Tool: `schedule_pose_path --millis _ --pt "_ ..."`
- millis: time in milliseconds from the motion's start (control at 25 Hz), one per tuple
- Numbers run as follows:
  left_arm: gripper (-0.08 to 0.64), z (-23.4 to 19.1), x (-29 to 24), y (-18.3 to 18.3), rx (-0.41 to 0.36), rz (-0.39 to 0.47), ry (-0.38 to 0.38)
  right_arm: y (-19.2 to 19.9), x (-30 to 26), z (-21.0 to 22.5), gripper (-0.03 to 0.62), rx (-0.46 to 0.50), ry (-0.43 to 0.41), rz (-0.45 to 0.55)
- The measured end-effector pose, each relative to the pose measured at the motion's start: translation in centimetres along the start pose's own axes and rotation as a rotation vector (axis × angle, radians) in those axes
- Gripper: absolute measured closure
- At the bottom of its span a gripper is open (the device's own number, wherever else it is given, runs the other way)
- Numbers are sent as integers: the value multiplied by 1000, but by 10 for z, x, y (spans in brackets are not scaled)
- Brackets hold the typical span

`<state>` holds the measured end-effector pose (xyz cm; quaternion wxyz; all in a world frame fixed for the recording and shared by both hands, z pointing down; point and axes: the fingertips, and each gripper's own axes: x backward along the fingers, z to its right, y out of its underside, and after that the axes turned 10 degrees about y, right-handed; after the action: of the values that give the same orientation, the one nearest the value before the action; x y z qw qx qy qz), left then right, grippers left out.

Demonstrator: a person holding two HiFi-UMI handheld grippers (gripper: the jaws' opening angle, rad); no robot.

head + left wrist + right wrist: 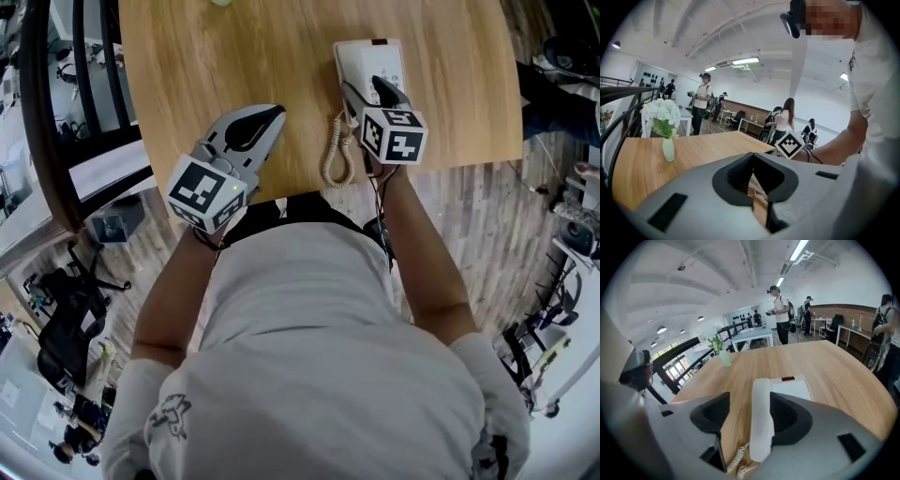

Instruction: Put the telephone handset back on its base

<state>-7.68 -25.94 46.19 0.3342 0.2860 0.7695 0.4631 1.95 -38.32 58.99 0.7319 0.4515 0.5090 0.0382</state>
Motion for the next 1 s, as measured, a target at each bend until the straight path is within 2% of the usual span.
schedule_pose_path --millis 240,440,560,720,1000 --pt "554 13 27 -16 -48 23 37 -30 57 -14 356 -12 10 142" --pt "554 26 53 -31 -87 43 81 -47 110 -40 438 18 0 271" --pt "554 40 67 -35 -100 54 114 -52 140 -61 472 40 1 324" --pt "554 61 86 -42 -133 70 154 -57 183 -89 546 97 45 416" --pt "554 82 119 -51 -190 100 203 -55 238 -131 586 113 61 522"
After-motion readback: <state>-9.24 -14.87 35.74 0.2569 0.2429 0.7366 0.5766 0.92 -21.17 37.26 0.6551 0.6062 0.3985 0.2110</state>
